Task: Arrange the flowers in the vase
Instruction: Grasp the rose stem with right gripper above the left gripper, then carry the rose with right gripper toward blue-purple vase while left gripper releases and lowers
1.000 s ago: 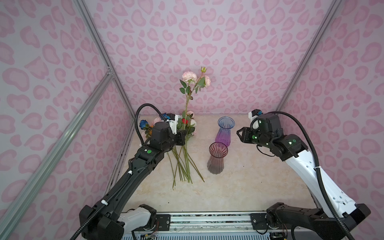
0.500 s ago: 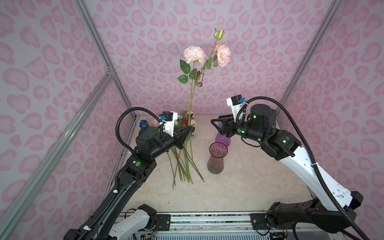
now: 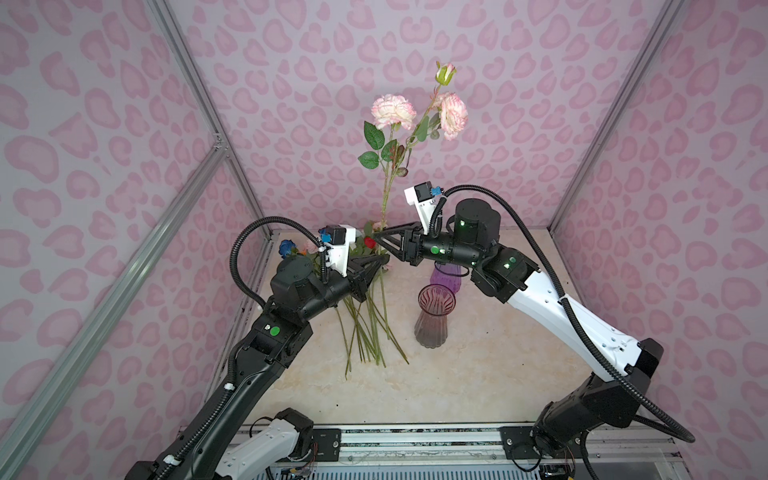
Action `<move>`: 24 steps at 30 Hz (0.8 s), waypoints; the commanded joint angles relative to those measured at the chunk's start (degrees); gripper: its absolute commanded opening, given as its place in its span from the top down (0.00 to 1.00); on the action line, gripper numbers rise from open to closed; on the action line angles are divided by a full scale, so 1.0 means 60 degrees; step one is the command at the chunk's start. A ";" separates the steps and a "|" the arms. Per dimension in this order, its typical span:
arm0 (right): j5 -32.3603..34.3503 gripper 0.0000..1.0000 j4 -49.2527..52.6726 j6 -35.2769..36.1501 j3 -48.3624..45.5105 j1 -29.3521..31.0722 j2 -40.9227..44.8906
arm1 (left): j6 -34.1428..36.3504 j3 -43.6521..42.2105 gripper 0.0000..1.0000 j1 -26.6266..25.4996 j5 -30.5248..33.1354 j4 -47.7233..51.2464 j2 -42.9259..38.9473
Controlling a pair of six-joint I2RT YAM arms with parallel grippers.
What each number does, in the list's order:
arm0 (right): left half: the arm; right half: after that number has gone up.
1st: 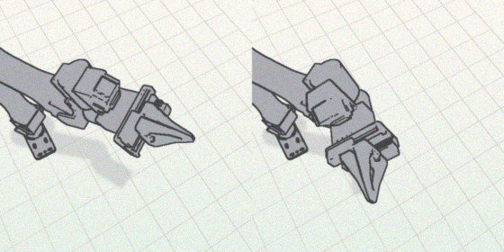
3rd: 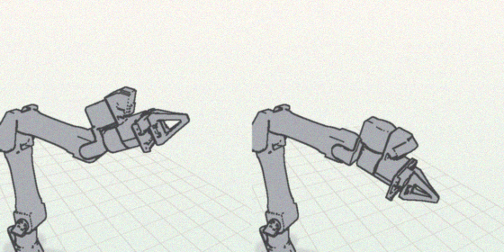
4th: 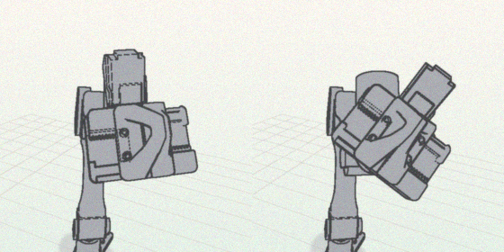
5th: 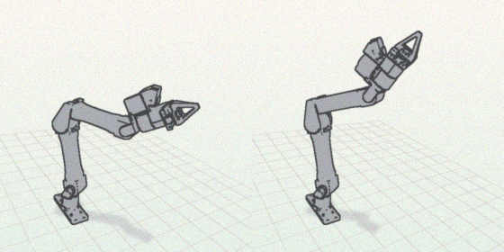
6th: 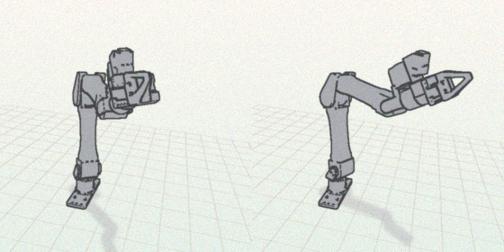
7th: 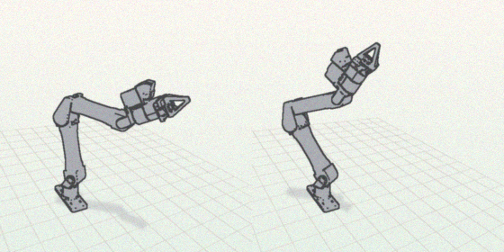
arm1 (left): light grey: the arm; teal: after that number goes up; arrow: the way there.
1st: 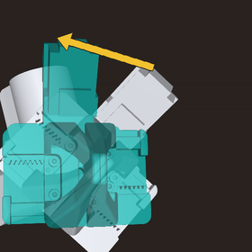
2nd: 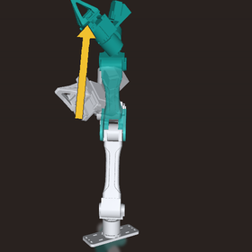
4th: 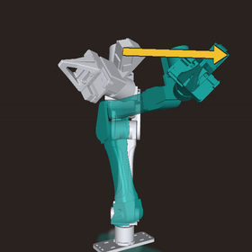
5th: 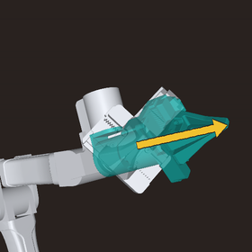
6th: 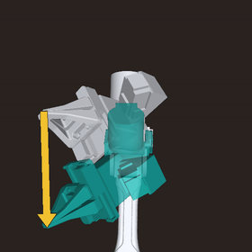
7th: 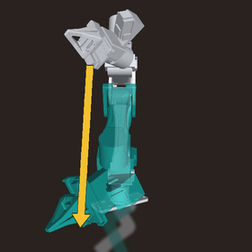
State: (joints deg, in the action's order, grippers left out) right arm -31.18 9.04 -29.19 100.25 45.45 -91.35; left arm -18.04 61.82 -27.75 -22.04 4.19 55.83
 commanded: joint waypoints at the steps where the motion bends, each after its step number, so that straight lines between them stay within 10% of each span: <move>1: -0.0276 0.82 -0.0477 -0.0309 0.0138 0.0057 -0.0128 | -0.0048 -0.0050 0.97 0.0000 0.0026 -0.0463 -0.0068; 5: -0.0023 0.99 -0.0380 -0.0278 0.0153 0.0085 -0.0125 | -0.0099 -0.0090 0.89 0.0014 0.0148 -0.0441 -0.0079; 13: 0.0954 1.00 -0.0121 0.0292 0.0260 0.0119 0.0176 | -0.0104 -0.0399 0.43 0.0003 0.1001 -0.0061 -0.0511; 24: 0.3061 1.00 0.0530 0.1901 0.0974 -0.0386 0.1077 | -0.1158 -0.2310 0.20 0.0010 0.5933 0.0102 -0.2454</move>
State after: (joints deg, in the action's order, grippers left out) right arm -18.00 12.71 -21.21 105.86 44.36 -86.56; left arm -22.02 49.47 -27.75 2.35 4.64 42.26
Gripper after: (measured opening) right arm 0.058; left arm 0.793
